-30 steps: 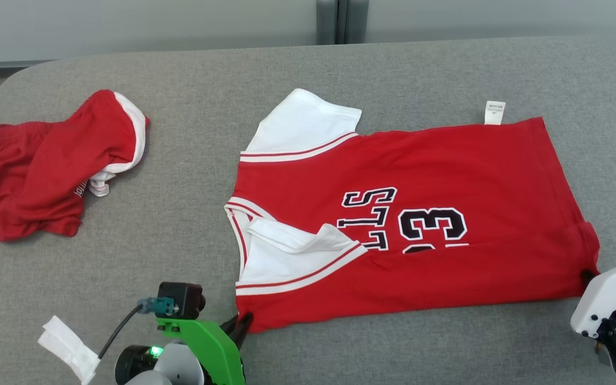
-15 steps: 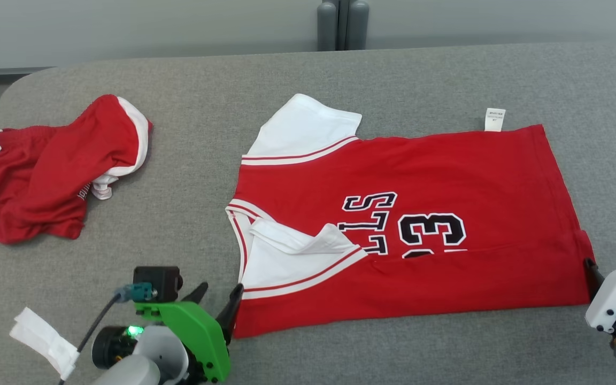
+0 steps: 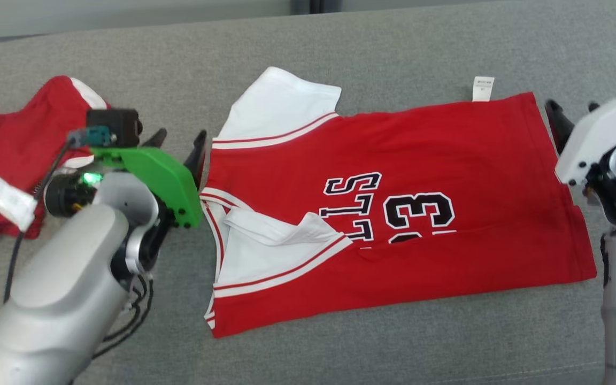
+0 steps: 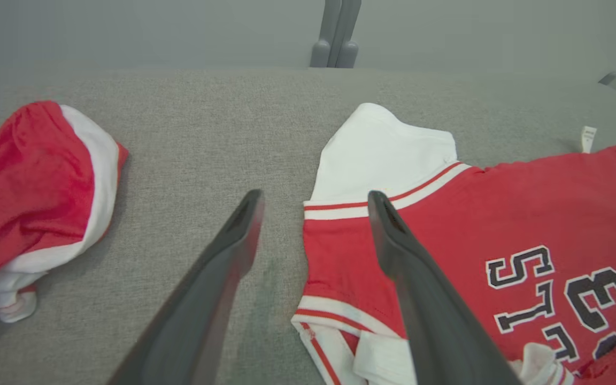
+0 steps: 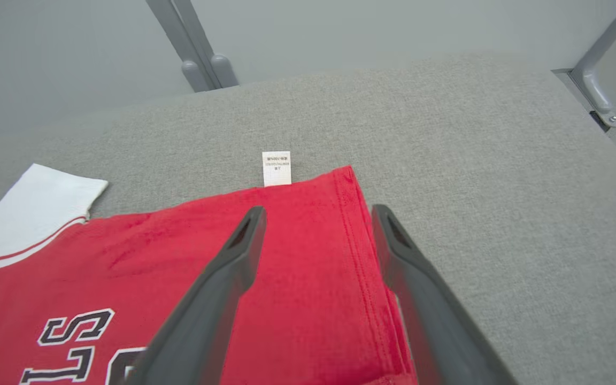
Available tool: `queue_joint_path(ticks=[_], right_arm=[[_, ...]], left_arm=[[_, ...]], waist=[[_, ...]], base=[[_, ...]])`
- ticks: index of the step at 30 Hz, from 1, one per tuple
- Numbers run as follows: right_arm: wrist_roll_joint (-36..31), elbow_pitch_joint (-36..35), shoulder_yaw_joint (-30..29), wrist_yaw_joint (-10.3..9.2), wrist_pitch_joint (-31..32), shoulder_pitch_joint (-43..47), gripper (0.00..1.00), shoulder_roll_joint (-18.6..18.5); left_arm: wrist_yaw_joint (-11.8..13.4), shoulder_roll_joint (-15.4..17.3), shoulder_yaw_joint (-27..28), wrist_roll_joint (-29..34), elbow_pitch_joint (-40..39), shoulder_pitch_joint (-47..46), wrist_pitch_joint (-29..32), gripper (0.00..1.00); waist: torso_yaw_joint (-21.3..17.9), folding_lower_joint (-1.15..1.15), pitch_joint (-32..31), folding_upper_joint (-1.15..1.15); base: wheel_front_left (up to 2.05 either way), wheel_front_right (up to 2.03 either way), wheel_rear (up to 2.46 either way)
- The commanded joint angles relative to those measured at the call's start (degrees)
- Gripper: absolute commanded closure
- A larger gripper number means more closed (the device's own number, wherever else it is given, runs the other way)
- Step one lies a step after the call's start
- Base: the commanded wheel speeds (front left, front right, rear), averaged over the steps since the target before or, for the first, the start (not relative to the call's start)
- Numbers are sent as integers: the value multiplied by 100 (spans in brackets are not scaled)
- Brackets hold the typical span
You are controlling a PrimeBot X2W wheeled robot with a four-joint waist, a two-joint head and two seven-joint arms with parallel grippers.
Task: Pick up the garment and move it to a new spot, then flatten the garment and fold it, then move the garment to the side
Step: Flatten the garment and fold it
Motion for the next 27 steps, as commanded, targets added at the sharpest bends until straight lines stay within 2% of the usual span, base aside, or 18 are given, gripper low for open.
queue_joint_path(ticks=[1, 10, 19, 27], right_arm=[[34, 127, 108, -2, -26, -296, 0, -96], [185, 1290, 934, -2, -329, -1704, 0, -301], [414, 1926, 1292, -3, -670, -2316, 0, -547], [486, 2185, 1472, -3, -776, -2524, 0, -689]], left_arm=[[-11, -20, -33, 128, 171, -370, 102, 0], [-256, -472, -193, 375, 1372, -1990, 649, 0], [-549, -770, -242, 338, 2020, -2626, 794, 0], [-376, -815, -410, 598, 2506, -2929, 872, 0]], waist=[[-288, 0, 545, 0], [-620, 0, 1368, 0], [-706, 0, 1712, 0], [-729, 0, 1815, 0]], base=[[0, 0, 0], [0, 0, 0], [0, 0, 0], [0, 0, 0]])
